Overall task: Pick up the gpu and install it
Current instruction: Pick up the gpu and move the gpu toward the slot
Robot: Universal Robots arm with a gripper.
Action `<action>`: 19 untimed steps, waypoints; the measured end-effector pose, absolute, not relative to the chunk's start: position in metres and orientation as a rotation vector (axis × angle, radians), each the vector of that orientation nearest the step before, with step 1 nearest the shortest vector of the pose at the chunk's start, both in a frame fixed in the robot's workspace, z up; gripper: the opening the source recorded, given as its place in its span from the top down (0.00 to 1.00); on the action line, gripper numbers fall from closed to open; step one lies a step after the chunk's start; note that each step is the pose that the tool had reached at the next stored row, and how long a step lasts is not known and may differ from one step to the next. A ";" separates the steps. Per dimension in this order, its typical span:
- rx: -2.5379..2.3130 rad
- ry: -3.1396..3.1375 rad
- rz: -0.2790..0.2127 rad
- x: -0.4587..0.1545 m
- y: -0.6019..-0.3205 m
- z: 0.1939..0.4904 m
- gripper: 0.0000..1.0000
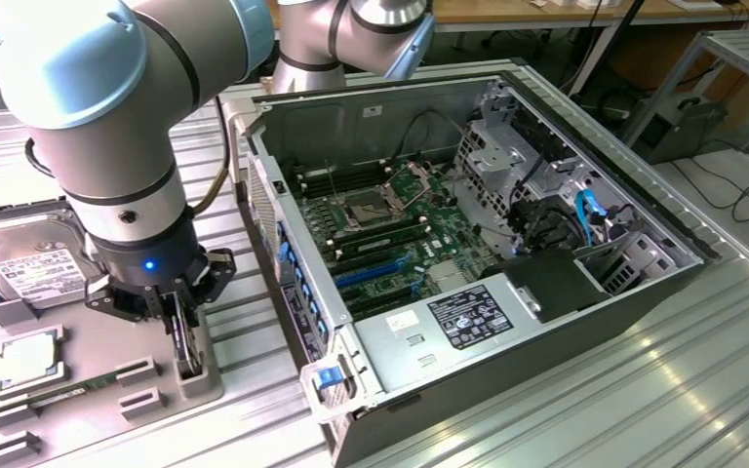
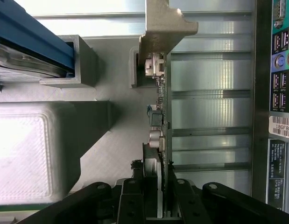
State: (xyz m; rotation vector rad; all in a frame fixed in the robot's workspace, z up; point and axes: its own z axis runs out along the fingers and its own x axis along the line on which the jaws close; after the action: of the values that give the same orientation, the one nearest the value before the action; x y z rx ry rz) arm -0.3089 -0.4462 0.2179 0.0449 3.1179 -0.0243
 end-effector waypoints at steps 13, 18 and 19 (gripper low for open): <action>0.045 3.118 -0.022 -0.309 -0.446 0.228 0.72; 0.045 3.118 -0.022 -0.309 -0.446 0.243 0.72; 0.045 3.118 -0.022 -0.309 -0.446 0.247 0.72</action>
State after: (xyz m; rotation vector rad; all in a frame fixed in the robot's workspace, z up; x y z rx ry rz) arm -0.3088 -0.4462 0.2469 0.0449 3.1178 -0.0221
